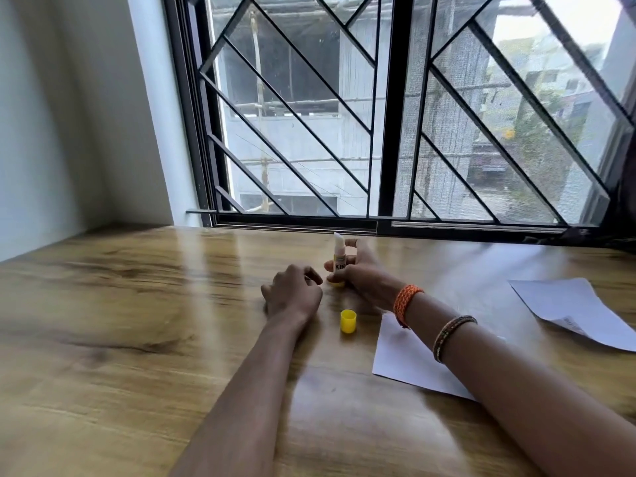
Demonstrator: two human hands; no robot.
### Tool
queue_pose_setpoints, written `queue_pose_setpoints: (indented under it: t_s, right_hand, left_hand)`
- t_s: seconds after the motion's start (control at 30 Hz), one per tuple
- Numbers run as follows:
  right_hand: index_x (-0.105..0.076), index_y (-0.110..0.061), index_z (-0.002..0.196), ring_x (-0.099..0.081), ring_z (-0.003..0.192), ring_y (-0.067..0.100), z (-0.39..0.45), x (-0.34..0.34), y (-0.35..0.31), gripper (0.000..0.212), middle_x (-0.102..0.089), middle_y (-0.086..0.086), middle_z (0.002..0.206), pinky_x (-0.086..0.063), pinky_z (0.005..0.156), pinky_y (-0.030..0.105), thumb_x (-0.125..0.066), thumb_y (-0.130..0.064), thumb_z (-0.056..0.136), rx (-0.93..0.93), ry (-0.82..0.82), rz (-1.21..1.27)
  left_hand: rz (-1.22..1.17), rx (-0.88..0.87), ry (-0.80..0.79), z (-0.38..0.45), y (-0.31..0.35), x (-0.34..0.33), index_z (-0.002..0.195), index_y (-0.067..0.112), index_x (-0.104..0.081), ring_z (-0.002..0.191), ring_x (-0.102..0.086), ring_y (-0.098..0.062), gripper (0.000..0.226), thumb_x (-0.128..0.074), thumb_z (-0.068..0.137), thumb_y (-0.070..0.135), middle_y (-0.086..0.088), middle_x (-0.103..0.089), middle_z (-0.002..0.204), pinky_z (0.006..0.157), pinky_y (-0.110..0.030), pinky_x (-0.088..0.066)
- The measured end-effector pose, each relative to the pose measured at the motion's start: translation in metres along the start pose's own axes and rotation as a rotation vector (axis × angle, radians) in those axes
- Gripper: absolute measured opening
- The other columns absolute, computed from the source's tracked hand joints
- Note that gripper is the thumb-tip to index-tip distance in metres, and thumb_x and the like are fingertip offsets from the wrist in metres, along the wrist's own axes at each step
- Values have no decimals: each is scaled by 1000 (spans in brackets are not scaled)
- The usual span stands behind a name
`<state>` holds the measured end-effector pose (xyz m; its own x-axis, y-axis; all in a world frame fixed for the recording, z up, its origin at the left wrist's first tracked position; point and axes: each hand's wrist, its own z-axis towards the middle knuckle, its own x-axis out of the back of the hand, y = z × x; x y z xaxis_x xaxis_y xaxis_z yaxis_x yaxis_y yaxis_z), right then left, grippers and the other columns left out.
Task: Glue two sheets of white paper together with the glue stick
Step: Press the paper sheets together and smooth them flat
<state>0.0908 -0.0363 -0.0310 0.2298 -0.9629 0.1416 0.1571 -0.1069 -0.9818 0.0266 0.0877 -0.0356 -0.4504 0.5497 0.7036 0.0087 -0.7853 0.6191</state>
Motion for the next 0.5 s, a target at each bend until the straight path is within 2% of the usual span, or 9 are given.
queue_pose_setpoints:
  t_s: [0.07,0.1,0.17,0.23,0.37,0.43,0.5]
  right_hand:
    - [-27,-5,135,-61,88,22,-1,1,-4,76,-60,12,89,-53,81,37,-66,14,73,13,25,-12]
    - [-26,-4,136,-60,86,21,-3,3,-8,75,-59,11,88,-52,81,36,-65,12,74,28,45,-31]
    - [-22,-5,139,-57,80,14,-8,10,-19,74,-57,5,84,-48,72,25,-62,7,78,64,94,-111]
    - [-18,-8,141,-56,80,11,-14,20,-33,75,-57,1,84,-44,65,20,-60,3,80,105,142,-204]
    - [-21,-11,139,-60,89,22,-30,42,-50,70,-60,5,91,-51,73,31,-56,1,80,164,196,-380]
    - [-26,-10,137,-61,97,27,-39,48,-50,64,-61,9,99,-52,81,38,-55,1,81,146,194,-461]
    - [-29,-8,134,-60,102,29,-47,54,-47,60,-60,14,105,-51,80,36,-53,4,81,116,173,-492]
  left_hand:
    - [64,-21,43,-3,3,2,89,22,-70,106,-56,-28,30,-44,80,12,-6,-70,100,86,-37,-26]
    - [108,-30,87,-5,6,4,89,21,-70,106,-54,-29,29,-44,80,12,-7,-70,98,86,-38,-26]
    - [169,-59,203,-9,15,8,87,19,-71,102,-54,-30,29,-44,79,13,-10,-70,90,83,-39,-25]
    - [197,-125,321,-13,25,13,82,18,-71,95,-55,-30,27,-45,77,15,-10,-69,80,80,-38,-22]
    - [183,-317,495,-25,46,17,64,19,-64,79,-57,-27,20,-47,74,16,-1,-66,62,75,-35,-18]
    - [143,-332,495,-31,51,15,62,19,-62,77,-57,-25,20,-47,75,16,0,-65,62,74,-34,-18]
    - [38,-293,431,-32,50,13,65,18,-63,78,-59,-27,21,-47,78,16,-1,-67,66,74,-33,-24]
